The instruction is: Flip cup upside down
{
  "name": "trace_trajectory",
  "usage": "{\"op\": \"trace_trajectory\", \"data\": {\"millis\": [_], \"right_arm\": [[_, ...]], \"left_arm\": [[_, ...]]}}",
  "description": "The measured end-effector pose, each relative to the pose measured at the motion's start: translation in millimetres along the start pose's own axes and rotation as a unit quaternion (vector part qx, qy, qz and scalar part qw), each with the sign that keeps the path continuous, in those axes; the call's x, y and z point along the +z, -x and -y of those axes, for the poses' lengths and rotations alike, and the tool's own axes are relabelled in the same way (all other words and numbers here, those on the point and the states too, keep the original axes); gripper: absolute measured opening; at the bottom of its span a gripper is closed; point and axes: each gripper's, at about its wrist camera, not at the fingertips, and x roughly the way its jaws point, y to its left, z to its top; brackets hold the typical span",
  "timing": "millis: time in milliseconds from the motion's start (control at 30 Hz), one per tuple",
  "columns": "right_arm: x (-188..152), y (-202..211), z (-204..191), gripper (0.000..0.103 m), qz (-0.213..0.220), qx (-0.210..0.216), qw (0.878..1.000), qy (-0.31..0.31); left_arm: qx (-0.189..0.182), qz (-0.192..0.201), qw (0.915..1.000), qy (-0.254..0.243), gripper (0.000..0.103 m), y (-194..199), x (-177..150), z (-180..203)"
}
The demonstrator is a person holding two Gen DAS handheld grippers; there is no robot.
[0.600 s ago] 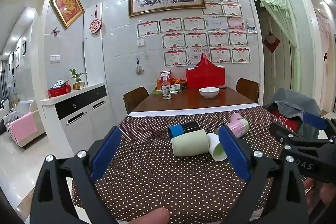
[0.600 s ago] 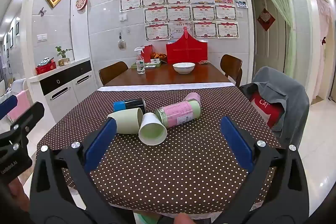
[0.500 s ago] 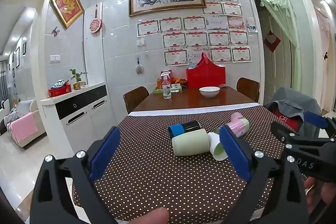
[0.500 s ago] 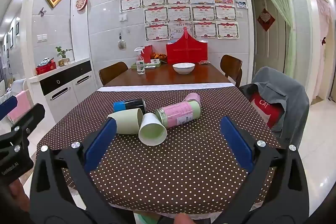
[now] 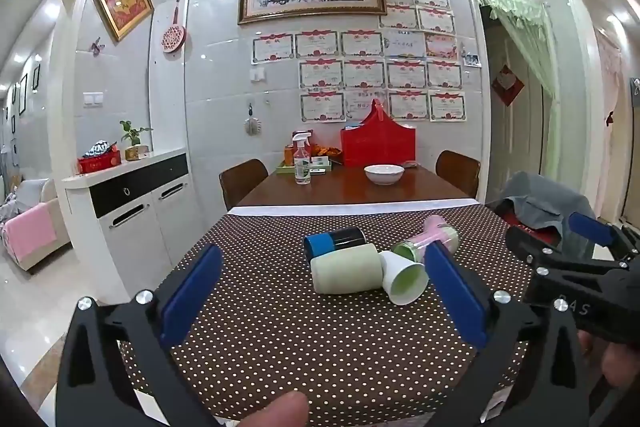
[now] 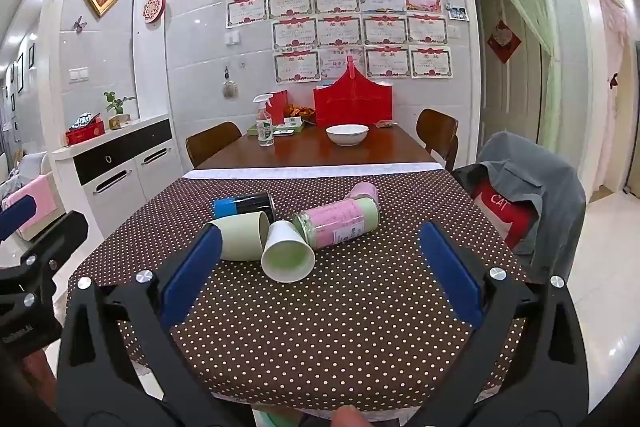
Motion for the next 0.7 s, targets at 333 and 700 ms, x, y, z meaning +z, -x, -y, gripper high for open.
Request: {"op": "trace_trajectory", "data": {"millis": [333,700], "right_arm": [[9,3,1,0.097,0.007,-0.001,1.000,-0.001],[14,8,-1,0.097,0.014,-0.004,1.000,0.000]], "left_arm": [[-0.013,-0.010,0.9998,0.014,0.099,-1,3,-1],[-0.008,-0.010,0.9999,0.008,0.099,-1,2,3]]}}
